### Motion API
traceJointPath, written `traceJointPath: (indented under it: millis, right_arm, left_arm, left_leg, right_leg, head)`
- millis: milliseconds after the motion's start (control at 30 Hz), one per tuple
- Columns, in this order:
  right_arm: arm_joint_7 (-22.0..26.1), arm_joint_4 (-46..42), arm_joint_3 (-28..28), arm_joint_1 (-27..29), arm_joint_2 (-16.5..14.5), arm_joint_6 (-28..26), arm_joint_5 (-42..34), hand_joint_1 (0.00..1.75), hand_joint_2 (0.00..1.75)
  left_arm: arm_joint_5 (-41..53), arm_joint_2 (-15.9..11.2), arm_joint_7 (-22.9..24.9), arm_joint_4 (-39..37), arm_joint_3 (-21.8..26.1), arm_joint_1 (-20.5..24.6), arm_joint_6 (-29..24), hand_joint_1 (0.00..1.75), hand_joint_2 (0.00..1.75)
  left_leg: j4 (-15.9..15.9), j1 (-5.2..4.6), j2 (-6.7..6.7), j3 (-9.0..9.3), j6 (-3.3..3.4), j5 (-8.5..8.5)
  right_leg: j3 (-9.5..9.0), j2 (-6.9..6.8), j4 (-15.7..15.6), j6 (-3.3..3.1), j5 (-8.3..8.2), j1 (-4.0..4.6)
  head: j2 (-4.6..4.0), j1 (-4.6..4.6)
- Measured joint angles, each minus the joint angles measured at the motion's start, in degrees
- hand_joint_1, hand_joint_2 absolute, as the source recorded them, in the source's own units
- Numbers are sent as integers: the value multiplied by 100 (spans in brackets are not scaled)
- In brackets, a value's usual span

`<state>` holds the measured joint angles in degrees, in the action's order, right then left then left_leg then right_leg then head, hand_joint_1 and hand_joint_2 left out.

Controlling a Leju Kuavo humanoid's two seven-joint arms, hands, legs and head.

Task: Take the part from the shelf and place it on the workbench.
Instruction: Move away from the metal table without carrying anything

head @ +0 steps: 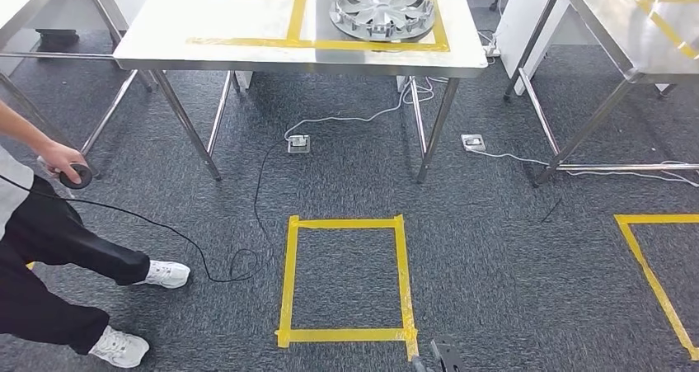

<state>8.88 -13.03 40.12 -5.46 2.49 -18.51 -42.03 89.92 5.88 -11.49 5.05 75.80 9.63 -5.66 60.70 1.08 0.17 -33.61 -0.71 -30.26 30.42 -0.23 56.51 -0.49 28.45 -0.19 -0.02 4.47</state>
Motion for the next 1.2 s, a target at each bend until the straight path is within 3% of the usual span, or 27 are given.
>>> traceJointPath:
  millis: [100,133,167,200,267,300,367,400,433,767,867,1200]
  right_arm:
    - [-31,3,0,-11,-1,-46,-13,0,175]
    - [-40,5,0,-7,-2,-50,-22,0,175]
    - [-48,7,1,-3,-4,-51,-34,0,175]
    - [-59,9,2,0,-9,-56,-51,0,175]
    - [-115,11,3,-5,-16,-98,-93,0,175]
    - [-153,15,4,-12,-9,-135,-110,0,131]
    - [-191,21,6,-22,11,-202,-129,0,44]
    - [-163,23,9,-23,18,-217,-128,0,0]
    - [-108,23,15,-20,19,-223,-122,0,0]
    - [106,24,83,-21,18,-210,-109,0,0]
    - [106,24,85,-20,18,-207,-116,0,0]
    - [60,24,89,-19,18,-109,-207,0,0]
  left_arm:
    - [0,1,8,0,-1,-4,0,0,175]
    - [0,0,12,0,-1,-9,0,0,175]
    - [0,-3,16,0,-1,-13,0,0,175]
    - [0,-5,19,0,0,-14,0,0,175]
    - [0,-11,19,-1,0,-12,-1,0,175]
    - [0,1,19,-2,0,-9,-2,0,175]
    - [0,30,20,-4,0,-10,-4,0,175]
    - [0,42,20,-5,0,-12,-5,0,175]
    - [0,43,20,-4,0,-15,-6,0,175]
    - [0,45,4,-4,0,-11,-9,0,175]
    - [0,45,4,-4,0,-11,-9,0,175]
    - [0,44,4,-4,0,-10,-9,0,175]
  left_leg:
    - [948,-3,-21,-429,-29,-524]
    - [1250,-3,-23,-568,-37,-626]
    - [1383,-3,-23,-630,-42,-622]
    - [1291,1,-20,-585,-46,-506]
    - [590,31,-6,-231,-136,-124]
    - [239,49,-7,-55,-167,7]
    - [-86,54,-8,107,-93,46]
    - [-101,40,-10,109,-15,43]
    - [-98,26,-5,105,34,38]
    - [-96,-20,-10,103,92,20]
    - [-95,-28,-15,104,97,18]
    - [-112,-27,-24,117,98,19]
  right_leg:
    - [-3,-20,-44,-53,-36,7]
    - [1,-23,-39,-55,-35,15]
    - [3,-24,-31,-56,-31,21]
    - [3,-22,-19,-56,-24,16]
    - [6,-11,39,-22,17,-1]
    - [19,3,93,4,56,-1]
    - [50,30,165,31,96,26]
    - [59,44,177,28,102,33]
    - [58,49,164,24,91,31]
    - [28,55,89,102,69,-7]
    - [27,55,84,145,72,-17]
    - [24,53,81,152,76,-17]
  head:
    - [0,-142]
    - [0,-179]
    - [0,-203]
    - [0,-220]
    - [0,-234]
    - [0,-258]
    - [0,-271]
    - [0,-264]
    - [0,-236]
    - [0,-132]
    - [0,-129]
    - [0,-138]
